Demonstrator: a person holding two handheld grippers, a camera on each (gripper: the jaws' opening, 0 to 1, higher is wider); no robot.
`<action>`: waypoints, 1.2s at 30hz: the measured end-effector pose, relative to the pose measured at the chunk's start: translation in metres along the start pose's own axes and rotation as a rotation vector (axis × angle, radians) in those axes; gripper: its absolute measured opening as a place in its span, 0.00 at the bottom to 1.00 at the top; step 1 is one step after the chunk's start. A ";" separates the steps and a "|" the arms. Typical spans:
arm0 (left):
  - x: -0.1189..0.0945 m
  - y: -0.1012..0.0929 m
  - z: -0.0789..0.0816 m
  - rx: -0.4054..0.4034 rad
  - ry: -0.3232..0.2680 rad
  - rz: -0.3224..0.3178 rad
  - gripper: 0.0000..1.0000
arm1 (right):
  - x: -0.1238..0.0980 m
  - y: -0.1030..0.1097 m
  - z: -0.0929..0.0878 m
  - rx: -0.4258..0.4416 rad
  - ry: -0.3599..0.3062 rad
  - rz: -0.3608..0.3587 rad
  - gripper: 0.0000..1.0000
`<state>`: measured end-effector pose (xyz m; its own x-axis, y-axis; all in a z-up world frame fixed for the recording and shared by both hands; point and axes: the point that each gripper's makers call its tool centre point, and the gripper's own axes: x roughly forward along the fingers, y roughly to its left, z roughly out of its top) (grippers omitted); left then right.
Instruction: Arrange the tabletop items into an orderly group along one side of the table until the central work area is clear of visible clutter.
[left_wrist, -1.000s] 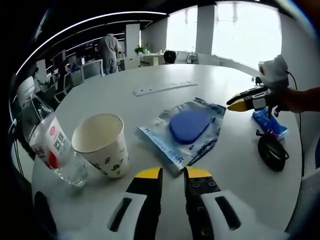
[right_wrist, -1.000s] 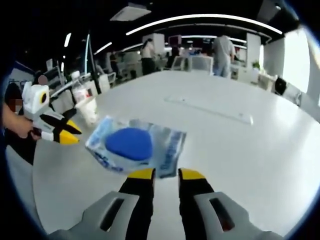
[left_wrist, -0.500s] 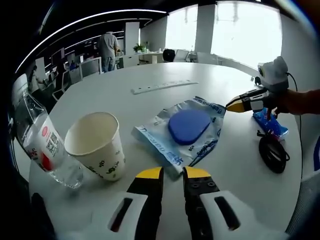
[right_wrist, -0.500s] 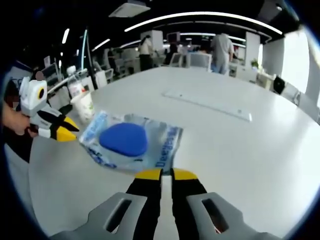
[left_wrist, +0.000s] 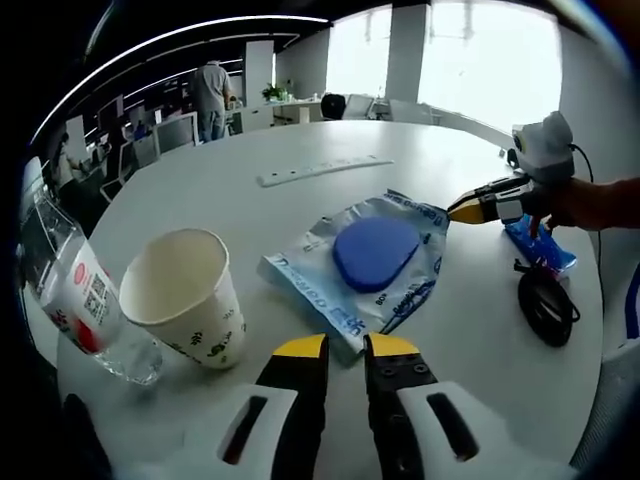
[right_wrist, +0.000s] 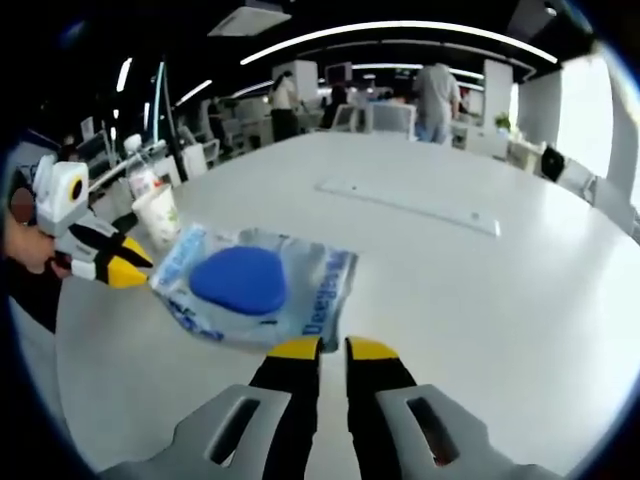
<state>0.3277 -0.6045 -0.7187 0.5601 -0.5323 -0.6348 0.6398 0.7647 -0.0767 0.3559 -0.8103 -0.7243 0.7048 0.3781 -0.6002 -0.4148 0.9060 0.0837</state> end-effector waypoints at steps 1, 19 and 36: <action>0.000 -0.001 0.000 -0.001 0.002 -0.001 0.11 | 0.000 0.000 -0.001 0.009 0.003 0.002 0.03; 0.007 0.003 0.001 -0.011 0.021 0.030 0.08 | -0.010 0.004 -0.013 -0.072 0.036 0.010 0.00; 0.008 0.004 -0.006 -0.061 0.048 0.050 0.03 | -0.026 0.015 -0.021 -0.055 0.058 0.031 0.00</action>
<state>0.3316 -0.6040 -0.7284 0.5637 -0.4760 -0.6750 0.5779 0.8112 -0.0894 0.3191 -0.8103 -0.7239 0.6576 0.3927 -0.6429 -0.4678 0.8818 0.0601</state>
